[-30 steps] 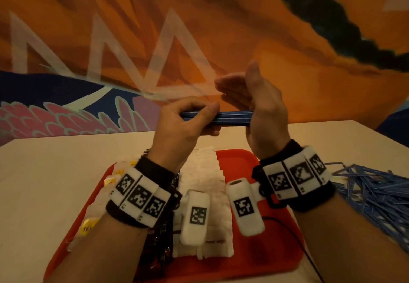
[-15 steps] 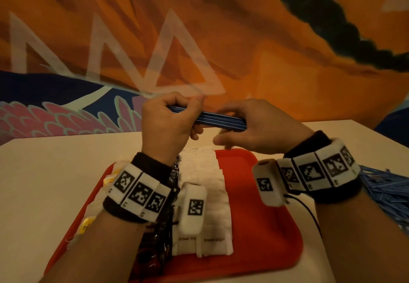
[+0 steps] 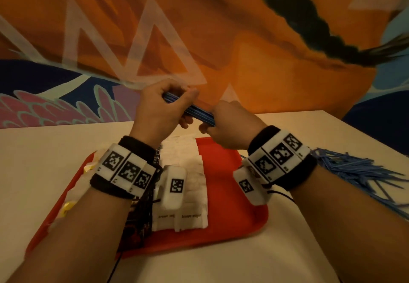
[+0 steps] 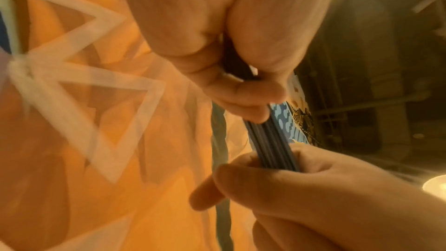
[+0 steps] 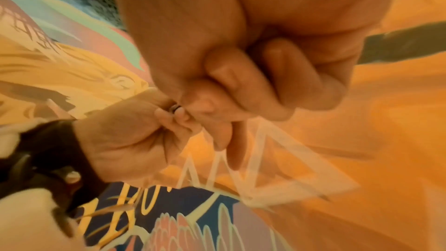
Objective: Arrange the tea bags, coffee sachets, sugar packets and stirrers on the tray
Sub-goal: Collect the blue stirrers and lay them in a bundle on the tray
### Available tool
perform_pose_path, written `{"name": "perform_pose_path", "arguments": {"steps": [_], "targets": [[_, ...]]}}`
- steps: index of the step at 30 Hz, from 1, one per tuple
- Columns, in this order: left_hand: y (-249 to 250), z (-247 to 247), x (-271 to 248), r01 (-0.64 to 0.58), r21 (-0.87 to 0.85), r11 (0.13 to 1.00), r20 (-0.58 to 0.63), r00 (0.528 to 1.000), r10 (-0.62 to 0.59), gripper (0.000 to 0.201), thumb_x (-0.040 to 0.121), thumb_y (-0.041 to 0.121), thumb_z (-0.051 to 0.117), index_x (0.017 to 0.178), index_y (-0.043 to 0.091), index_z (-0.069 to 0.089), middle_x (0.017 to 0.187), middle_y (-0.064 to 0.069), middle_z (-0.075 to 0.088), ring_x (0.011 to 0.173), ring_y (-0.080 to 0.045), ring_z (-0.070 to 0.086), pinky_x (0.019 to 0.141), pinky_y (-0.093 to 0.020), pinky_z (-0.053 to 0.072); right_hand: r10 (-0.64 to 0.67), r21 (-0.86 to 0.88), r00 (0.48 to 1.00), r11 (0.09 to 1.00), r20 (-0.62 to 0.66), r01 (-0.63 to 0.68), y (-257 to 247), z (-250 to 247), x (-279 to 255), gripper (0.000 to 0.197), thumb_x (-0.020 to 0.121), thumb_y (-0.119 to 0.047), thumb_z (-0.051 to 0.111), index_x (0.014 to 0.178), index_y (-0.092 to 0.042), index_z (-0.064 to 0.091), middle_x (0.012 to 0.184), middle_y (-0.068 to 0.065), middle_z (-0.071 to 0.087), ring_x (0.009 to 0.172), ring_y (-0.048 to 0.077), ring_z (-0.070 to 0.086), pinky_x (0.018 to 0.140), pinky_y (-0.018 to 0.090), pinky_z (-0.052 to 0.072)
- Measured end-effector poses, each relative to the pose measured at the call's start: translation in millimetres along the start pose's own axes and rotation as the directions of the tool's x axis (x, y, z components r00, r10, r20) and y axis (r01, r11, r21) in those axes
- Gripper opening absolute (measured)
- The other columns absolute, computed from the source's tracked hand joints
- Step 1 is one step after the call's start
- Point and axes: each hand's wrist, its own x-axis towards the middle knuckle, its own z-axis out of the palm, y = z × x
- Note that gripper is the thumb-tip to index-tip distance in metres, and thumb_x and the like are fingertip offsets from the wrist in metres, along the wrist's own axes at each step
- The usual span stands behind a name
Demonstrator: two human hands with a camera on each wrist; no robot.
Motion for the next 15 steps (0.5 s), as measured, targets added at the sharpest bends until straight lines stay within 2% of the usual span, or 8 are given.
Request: {"name": "perform_pose_path", "arguments": {"steps": [2,4,6,8,10,11,13,15], "targets": [[-3,11,0,0.217,-0.213,0.953,-0.04,0.972,-0.23,0.043,0.092,0.034,0.069,0.121,0.005,0.057,0.097,-0.012,0.066,0.052,-0.018,0.063,0.049,-0.024,0.051,0.083,-0.019,0.995,0.996,-0.049,-0.084,11,-1,2,0.021,0.097,-0.033,0.057,0.104,-0.013,0.061,0.088,0.007,0.061,0.071,0.025,0.058,0.061,0.034,0.047],[-4,23,-4,0.441,-0.362,0.821,0.06,0.89,-0.452,0.048,0.092,0.042,0.067,0.122,0.006,0.059,0.107,-0.011,0.064,0.053,-0.014,0.061,0.051,-0.021,0.05,0.172,-0.013,0.981,0.985,-0.088,-0.173,20,-1,2,0.016,0.097,-0.032,0.056,0.1,-0.017,0.054,0.097,0.009,0.057,0.077,0.028,0.057,0.066,0.035,0.047],[-9,38,-10,0.589,-0.375,0.716,0.21,0.806,-0.554,0.047,0.093,0.045,0.064,0.119,0.006,0.063,0.107,-0.011,0.066,0.053,-0.012,0.061,0.051,-0.02,0.05,0.24,-0.061,0.968,0.968,-0.078,-0.244,25,2,-1,0.018,0.097,-0.028,0.056,0.111,-0.017,0.053,0.099,0.005,0.048,0.083,0.027,0.054,0.072,0.037,0.046],[-14,56,-13,0.656,-0.386,0.649,0.283,0.754,-0.593,0.042,0.096,0.041,0.063,0.113,0.002,0.064,0.093,-0.009,0.065,0.051,-0.012,0.06,0.048,-0.02,0.049,0.279,-0.123,0.959,0.951,-0.041,-0.282,28,8,-4,0.025,0.095,-0.023,0.056,0.118,-0.016,0.051,0.102,0.006,0.046,0.088,0.028,0.052,0.074,0.037,0.045],[-19,72,-10,0.683,-0.372,0.628,0.287,0.729,-0.622,0.026,0.099,0.031,0.06,0.098,0.005,0.06,0.077,-0.006,0.06,0.047,-0.012,0.055,0.042,-0.02,0.044,0.286,-0.153,0.958,0.946,-0.01,-0.285,31,15,-5,0.018,0.095,-0.022,0.056,0.111,-0.016,0.05,0.103,0.007,0.05,0.09,0.028,0.056,0.073,0.038,0.046],[-20,80,-8,0.696,-0.348,0.628,0.28,0.717,-0.639,0.021,0.1,0.025,0.06,0.095,0.005,0.058,0.073,-0.006,0.056,0.045,-0.012,0.052,0.04,-0.02,0.042,0.291,-0.151,0.957,0.946,0.001,-0.287,35,18,-4,0.012,0.095,-0.022,0.055,0.102,-0.015,0.049,0.098,0.006,0.052,0.086,0.027,0.057,0.071,0.037,0.047],[-26,93,-1,0.712,-0.278,0.644,0.276,0.702,-0.657,0.014,0.1,0.014,0.057,0.09,0.004,0.054,0.068,-0.007,0.049,0.04,-0.012,0.046,0.037,-0.018,0.038,0.291,-0.123,0.955,0.951,0.054,-0.283,44,22,-3,0.016,0.094,-0.021,0.056,0.083,-0.013,0.047,0.084,0.004,0.053,0.071,0.02,0.054,0.063,0.032,0.045],[-35,102,9,0.732,-0.152,0.664,0.272,0.677,-0.684,0.017,0.1,0.008,0.054,0.084,0.005,0.049,0.065,-0.008,0.045,0.035,-0.011,0.043,0.034,-0.015,0.035,0.265,-0.075,0.951,0.964,0.157,-0.256,55,21,-2,0.017,0.091,-0.021,0.062,0.081,-0.013,0.052,0.075,0.004,0.058,0.06,0.017,0.053,0.052,0.027,0.042]]}}
